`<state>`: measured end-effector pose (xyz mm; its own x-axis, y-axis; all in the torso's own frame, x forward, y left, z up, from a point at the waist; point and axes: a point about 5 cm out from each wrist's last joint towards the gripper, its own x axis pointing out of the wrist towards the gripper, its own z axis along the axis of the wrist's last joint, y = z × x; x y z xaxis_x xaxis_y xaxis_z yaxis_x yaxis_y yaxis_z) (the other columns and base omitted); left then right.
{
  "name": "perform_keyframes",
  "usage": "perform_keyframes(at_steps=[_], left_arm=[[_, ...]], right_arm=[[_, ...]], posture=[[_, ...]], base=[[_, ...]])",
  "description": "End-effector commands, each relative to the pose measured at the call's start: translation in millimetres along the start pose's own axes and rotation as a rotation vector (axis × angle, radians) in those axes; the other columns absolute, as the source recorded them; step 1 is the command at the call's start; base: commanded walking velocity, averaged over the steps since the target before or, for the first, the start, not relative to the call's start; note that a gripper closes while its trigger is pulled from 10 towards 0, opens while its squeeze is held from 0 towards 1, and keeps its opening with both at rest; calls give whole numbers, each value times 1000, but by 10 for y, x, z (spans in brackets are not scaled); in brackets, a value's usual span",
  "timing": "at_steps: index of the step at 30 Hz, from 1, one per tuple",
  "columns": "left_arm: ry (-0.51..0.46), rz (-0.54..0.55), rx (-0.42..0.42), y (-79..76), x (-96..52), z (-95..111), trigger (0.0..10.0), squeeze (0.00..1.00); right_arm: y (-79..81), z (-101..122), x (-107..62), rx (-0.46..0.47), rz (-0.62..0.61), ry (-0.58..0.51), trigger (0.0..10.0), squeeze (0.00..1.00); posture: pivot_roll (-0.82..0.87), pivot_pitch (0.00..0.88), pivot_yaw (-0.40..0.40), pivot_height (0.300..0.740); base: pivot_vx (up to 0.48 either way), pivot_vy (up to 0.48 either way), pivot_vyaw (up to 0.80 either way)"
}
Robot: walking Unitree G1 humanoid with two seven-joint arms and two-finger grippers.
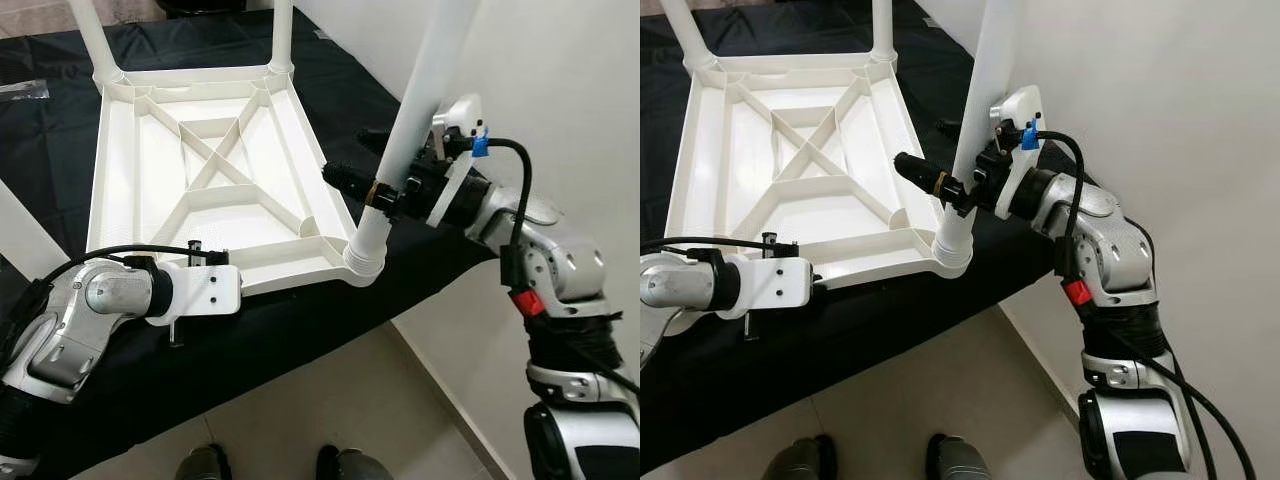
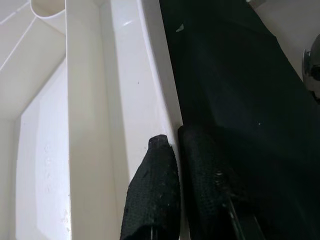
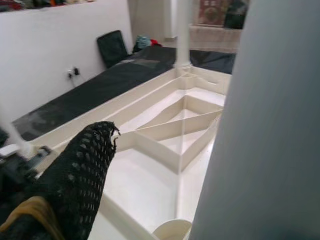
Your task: Building children table
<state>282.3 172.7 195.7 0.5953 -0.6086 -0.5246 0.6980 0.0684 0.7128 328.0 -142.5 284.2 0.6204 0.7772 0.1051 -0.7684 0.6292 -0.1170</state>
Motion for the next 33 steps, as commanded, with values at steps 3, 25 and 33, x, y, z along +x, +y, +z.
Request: perform_keyframes(at_steps=[3, 25, 33], left_arm=[[-94, 67, 98, 72, 18, 230, 10000, 0], [-92, 75, 93, 97, 29, 200, 10000, 0], [-97, 75, 96, 105, 49, 221, 10000, 0]], right_arm=[[-7, -77, -58, 16, -156, 69, 10000, 0], [311, -422, -475, 196, -232, 18, 10000, 0], [342, -339, -301, 164, -245, -12, 2353, 0]], posture=[[-67, 128, -144, 740], [-92, 132, -134, 740], [-86, 131, -135, 740]], base=[[0, 0, 0], [0, 0, 0], [0, 0, 0]])
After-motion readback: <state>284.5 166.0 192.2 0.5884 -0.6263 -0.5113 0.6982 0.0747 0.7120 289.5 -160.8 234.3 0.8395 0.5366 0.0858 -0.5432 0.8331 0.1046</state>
